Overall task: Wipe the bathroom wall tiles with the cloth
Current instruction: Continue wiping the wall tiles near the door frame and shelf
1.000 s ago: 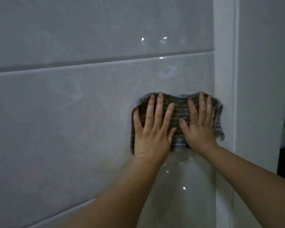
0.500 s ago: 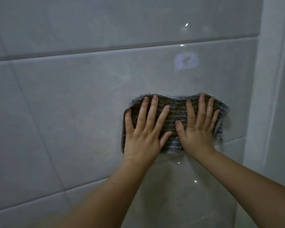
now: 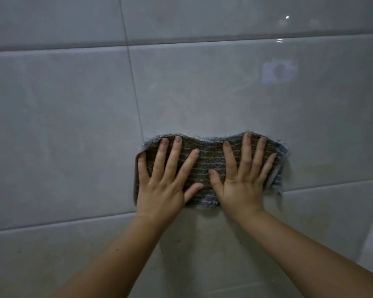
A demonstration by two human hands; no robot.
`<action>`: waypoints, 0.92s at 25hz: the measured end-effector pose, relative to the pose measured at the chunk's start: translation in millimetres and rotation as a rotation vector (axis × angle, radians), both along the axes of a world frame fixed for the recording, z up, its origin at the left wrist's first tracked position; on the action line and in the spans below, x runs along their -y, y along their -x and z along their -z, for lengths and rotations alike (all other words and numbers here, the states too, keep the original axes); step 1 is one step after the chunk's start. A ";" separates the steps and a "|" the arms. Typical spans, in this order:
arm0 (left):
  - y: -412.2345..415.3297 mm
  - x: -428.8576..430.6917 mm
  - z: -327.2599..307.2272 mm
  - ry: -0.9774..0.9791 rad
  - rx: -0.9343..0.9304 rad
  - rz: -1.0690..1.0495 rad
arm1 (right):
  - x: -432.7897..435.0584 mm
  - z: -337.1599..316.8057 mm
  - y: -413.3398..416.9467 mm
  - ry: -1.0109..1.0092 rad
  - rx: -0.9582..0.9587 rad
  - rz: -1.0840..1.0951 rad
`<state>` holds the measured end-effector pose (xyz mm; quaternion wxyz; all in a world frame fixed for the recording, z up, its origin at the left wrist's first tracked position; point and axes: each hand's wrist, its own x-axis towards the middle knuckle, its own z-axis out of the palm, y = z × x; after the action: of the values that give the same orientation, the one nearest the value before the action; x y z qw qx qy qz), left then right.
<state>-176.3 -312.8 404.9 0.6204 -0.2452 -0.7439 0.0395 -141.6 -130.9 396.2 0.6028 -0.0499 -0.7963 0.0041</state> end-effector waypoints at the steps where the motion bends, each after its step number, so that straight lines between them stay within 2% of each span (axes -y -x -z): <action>1: 2.4 14.0 3.2 -0.003 0.002 -0.008 | 14.3 1.8 1.9 -0.001 0.000 -0.010; 5: 6.8 58.5 28.0 -0.021 0.055 -0.015 | 53.7 18.9 8.4 -0.090 0.023 -0.057; 10: 3.6 47.7 63.6 -0.032 0.101 -0.015 | 23.6 44.0 6.3 -0.345 0.055 -0.098; 18: -8.8 -56.4 67.0 -0.058 0.123 0.004 | -73.3 50.5 -8.8 -0.316 0.038 -0.065; 23: -19.9 -118.1 56.2 0.006 0.122 0.034 | -136.6 51.7 -16.6 -0.282 0.028 -0.044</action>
<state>-156.5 -194.7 348.6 0.5739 -0.2614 -0.7759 0.0162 -125.0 5.7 344.5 0.5924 0.0527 -0.7982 -0.0954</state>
